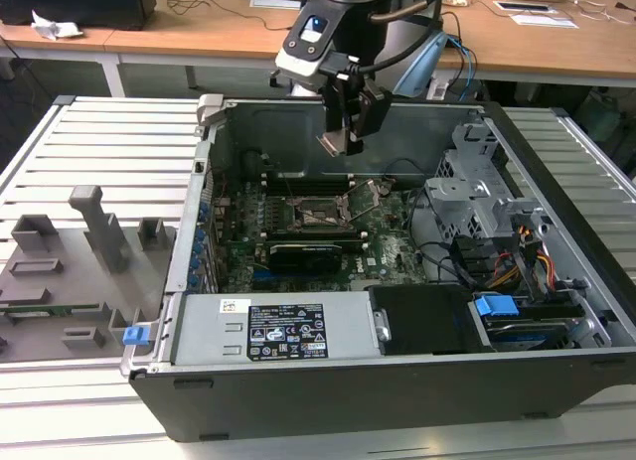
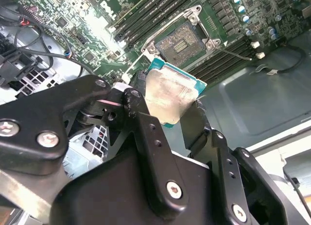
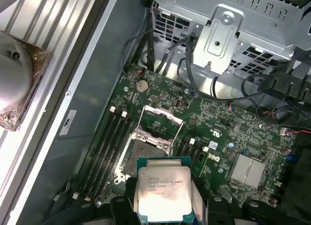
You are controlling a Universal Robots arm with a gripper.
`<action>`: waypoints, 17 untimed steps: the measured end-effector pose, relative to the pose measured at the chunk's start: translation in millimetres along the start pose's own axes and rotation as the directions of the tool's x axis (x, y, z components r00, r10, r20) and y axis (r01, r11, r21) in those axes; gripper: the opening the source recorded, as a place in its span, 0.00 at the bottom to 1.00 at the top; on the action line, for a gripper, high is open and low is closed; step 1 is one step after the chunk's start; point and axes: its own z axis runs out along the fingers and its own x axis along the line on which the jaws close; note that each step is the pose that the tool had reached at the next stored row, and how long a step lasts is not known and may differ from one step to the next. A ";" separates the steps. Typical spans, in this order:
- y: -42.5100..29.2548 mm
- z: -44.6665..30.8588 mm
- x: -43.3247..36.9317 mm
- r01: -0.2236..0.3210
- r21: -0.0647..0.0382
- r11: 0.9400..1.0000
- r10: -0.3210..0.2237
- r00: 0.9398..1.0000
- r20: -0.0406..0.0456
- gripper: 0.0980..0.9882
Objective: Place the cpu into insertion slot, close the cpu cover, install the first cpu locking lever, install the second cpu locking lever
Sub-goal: 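Place the cpu into insertion slot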
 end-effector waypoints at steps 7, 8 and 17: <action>-0.5 5.3 -0.1 0.000 0.000 1.000 0.000 1.000 0.000 0.48; -0.5 5.6 -0.1 -0.001 0.000 1.000 0.001 1.000 0.000 0.48; -0.7 7.3 -0.1 -0.064 -0.002 0.998 0.064 0.998 0.006 0.48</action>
